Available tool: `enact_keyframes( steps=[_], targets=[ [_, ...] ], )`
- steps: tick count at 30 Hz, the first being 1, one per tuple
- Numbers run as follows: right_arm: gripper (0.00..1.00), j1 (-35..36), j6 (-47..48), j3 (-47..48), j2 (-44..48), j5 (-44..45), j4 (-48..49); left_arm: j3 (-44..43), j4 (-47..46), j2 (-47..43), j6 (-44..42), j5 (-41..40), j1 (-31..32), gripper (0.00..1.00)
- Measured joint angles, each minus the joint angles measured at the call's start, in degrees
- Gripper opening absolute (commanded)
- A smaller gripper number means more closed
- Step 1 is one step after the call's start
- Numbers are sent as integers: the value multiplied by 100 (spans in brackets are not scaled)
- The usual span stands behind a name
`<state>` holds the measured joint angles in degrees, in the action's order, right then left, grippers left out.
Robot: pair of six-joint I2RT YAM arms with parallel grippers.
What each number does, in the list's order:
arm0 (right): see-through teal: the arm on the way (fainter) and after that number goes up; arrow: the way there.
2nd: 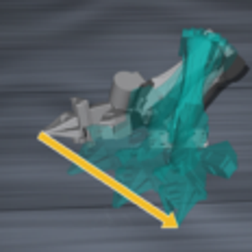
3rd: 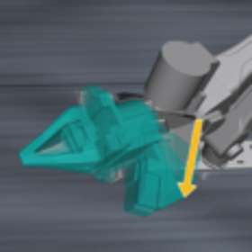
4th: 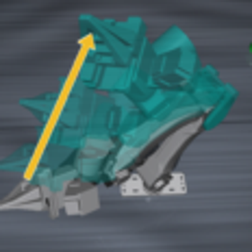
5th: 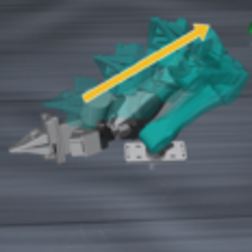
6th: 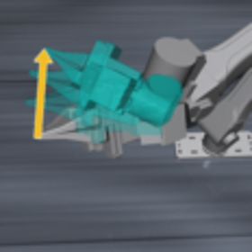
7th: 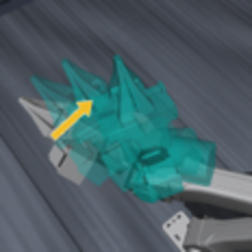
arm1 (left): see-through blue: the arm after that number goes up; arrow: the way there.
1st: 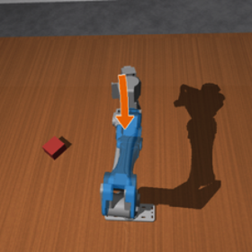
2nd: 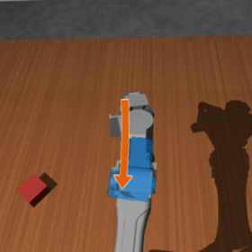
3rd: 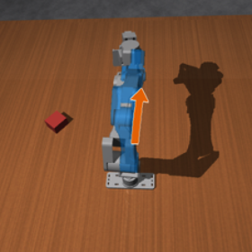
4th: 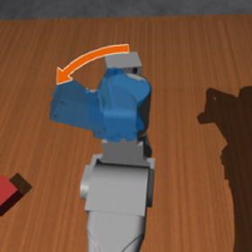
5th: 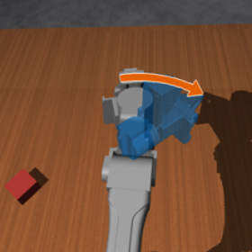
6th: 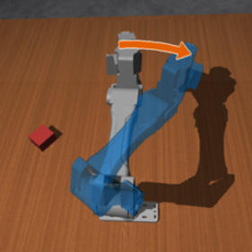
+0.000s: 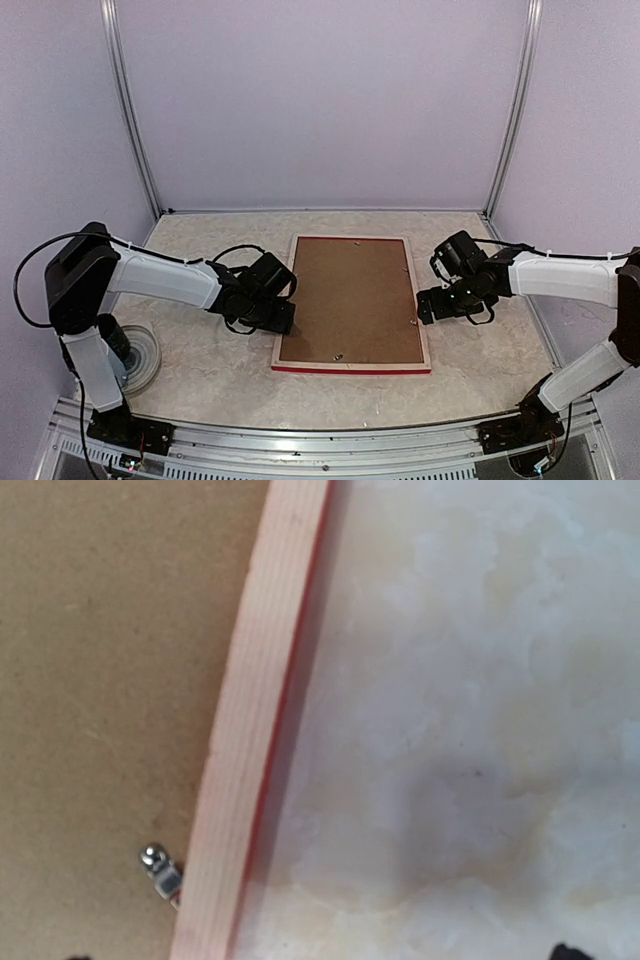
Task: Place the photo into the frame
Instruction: Press the fastener onto the backboard.
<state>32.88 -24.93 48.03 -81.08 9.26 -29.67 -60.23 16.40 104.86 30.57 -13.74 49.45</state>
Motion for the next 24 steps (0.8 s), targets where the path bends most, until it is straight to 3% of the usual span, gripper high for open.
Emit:
enact_keyframes(
  steps=[11, 19, 24],
  targets=[
    [99, 0, 0, 0, 0, 2, 0, 2, -70, 11, 4, 66, -24, 54],
    [99, 0, 0, 0, 0, 2, -2, 11, -103, 11, 4, 153, -24, 54],
    [99, 0, 0, 0, 0, 4, -2, 11, -149, 20, -2, 238, -24, 36]
  ],
)
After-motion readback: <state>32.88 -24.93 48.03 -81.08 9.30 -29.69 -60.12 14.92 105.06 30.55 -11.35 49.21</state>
